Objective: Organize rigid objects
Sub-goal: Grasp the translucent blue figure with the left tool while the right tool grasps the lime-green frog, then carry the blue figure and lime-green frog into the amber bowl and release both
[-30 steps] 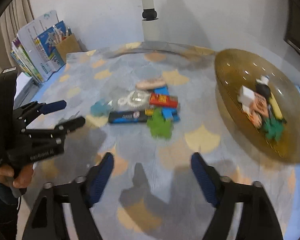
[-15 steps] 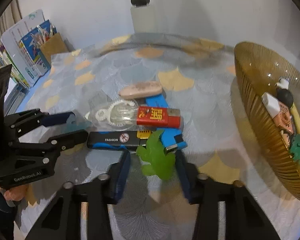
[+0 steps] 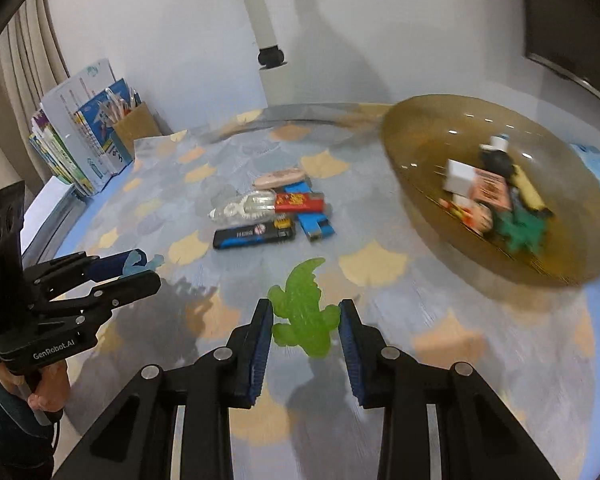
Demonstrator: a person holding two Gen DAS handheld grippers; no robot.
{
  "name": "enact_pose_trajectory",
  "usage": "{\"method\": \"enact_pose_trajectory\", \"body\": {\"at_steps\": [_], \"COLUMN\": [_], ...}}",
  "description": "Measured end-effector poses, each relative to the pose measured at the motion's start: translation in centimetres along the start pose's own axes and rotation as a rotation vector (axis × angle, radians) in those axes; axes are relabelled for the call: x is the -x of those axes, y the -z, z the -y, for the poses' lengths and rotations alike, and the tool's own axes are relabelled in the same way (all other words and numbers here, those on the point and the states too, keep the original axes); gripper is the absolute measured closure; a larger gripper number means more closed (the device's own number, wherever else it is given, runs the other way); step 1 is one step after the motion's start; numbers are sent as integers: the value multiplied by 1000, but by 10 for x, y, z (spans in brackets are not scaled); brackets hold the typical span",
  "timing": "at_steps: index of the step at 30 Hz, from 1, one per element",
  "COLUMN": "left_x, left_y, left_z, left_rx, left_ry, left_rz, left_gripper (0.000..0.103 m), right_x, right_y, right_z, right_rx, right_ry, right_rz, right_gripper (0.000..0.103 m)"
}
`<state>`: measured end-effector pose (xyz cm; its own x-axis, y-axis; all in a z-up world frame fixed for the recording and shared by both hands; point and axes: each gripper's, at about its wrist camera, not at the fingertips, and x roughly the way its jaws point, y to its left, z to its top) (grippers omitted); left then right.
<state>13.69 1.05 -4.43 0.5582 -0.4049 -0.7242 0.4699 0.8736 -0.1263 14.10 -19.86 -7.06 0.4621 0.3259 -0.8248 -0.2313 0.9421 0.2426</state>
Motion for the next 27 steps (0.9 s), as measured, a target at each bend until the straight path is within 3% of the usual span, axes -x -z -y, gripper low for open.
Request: {"method": "enact_pose_trajectory", "body": {"at_steps": [5, 9, 13, 18, 24, 27], "left_x": [-11, -24, -21, -22, -24, -24], "left_y": [19, 37, 47, 49, 48, 49], "left_z": [28, 27, 26, 25, 28, 30], "left_rx": [-43, 15, 51, 53, 28, 16], "left_ry": [-24, -21, -24, -9, -26, -34], "left_rz": [-58, -93, -79, -80, -75, -75], "left_gripper": [68, 68, 68, 68, 68, 68], "right_x": [11, -1, -3, 1, -4, -9], "right_y": [30, 52, 67, 75, 70, 66], "right_z": [6, 10, 16, 19, 13, 7], "right_rx": [-12, -8, -14, -27, -9, -7], "right_ry": [16, 36, 17, -19, 13, 93], "right_rz": [-29, -88, -91, -87, -98, -81], "right_gripper": [70, 70, 70, 56, 56, 56]}}
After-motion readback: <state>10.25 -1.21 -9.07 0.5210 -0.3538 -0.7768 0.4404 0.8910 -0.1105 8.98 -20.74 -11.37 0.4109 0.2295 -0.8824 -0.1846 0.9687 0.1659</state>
